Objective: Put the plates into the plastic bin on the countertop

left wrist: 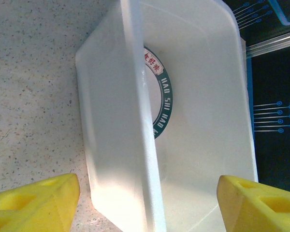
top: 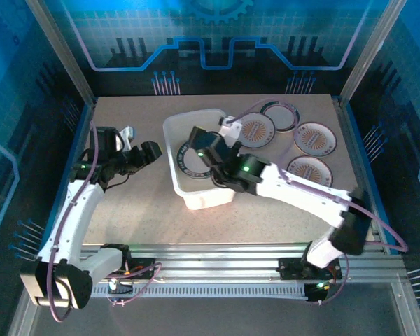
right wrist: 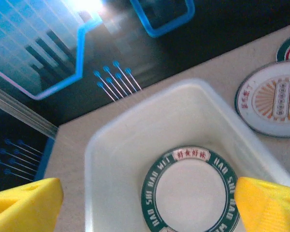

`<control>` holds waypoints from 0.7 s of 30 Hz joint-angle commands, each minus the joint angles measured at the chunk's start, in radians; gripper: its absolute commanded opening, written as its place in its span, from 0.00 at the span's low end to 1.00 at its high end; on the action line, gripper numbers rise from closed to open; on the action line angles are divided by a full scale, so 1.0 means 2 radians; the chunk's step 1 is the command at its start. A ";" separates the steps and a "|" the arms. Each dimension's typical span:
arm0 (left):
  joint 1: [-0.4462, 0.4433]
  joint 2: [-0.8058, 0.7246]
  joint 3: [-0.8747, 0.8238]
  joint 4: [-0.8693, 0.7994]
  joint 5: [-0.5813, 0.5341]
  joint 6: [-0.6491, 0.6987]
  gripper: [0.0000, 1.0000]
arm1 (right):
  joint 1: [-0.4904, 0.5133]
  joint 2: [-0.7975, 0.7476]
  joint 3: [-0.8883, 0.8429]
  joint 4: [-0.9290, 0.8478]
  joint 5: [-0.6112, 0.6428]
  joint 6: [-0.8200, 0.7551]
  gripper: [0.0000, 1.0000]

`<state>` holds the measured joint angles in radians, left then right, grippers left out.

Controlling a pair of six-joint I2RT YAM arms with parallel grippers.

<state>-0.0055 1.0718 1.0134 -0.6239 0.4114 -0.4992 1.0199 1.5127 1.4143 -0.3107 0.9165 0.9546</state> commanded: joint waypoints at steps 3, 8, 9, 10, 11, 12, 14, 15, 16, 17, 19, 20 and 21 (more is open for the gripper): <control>-0.016 -0.005 -0.007 0.008 -0.019 -0.016 0.76 | -0.045 -0.109 -0.099 0.098 0.011 -0.135 0.79; -0.058 0.013 0.002 0.013 -0.043 -0.019 0.76 | -0.219 -0.163 -0.170 0.007 -0.180 -0.028 0.64; -0.063 0.016 0.005 0.014 -0.047 -0.021 0.76 | -0.247 -0.165 -0.181 0.004 -0.209 -0.034 0.59; -0.067 0.019 0.006 0.016 -0.050 -0.022 0.76 | -0.269 -0.164 -0.189 -0.003 -0.232 -0.030 0.57; -0.070 0.021 0.008 0.017 -0.052 -0.023 0.76 | -0.291 -0.162 -0.198 0.001 -0.258 -0.033 0.55; -0.073 0.024 0.010 0.018 -0.055 -0.024 0.76 | -0.316 -0.154 -0.206 0.007 -0.292 -0.040 0.55; -0.077 0.031 0.012 0.018 -0.061 -0.026 0.76 | -0.358 -0.130 -0.216 0.015 -0.346 -0.036 0.56; -0.079 0.035 0.014 0.018 -0.064 -0.026 0.76 | -0.378 -0.113 -0.218 0.022 -0.380 -0.037 0.56; -0.081 0.038 0.015 0.016 -0.067 -0.027 0.76 | -0.397 -0.093 -0.215 0.026 -0.412 -0.037 0.56; -0.083 0.041 0.016 0.016 -0.070 -0.027 0.76 | -0.410 -0.073 -0.209 0.028 -0.431 -0.036 0.56; -0.084 0.044 0.017 0.016 -0.078 -0.029 0.76 | -0.425 -0.033 -0.192 0.028 -0.452 -0.048 0.57; -0.085 0.045 0.017 0.018 -0.082 -0.030 0.76 | -0.430 -0.014 -0.182 0.024 -0.453 -0.051 0.58; -0.085 0.045 0.016 0.019 -0.085 -0.031 0.76 | -0.435 0.005 -0.172 0.025 -0.457 -0.055 0.59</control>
<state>-0.1680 1.1572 1.0130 -0.5968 0.2817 -0.5484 0.1753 1.4479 1.0111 -0.2623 0.1505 0.8700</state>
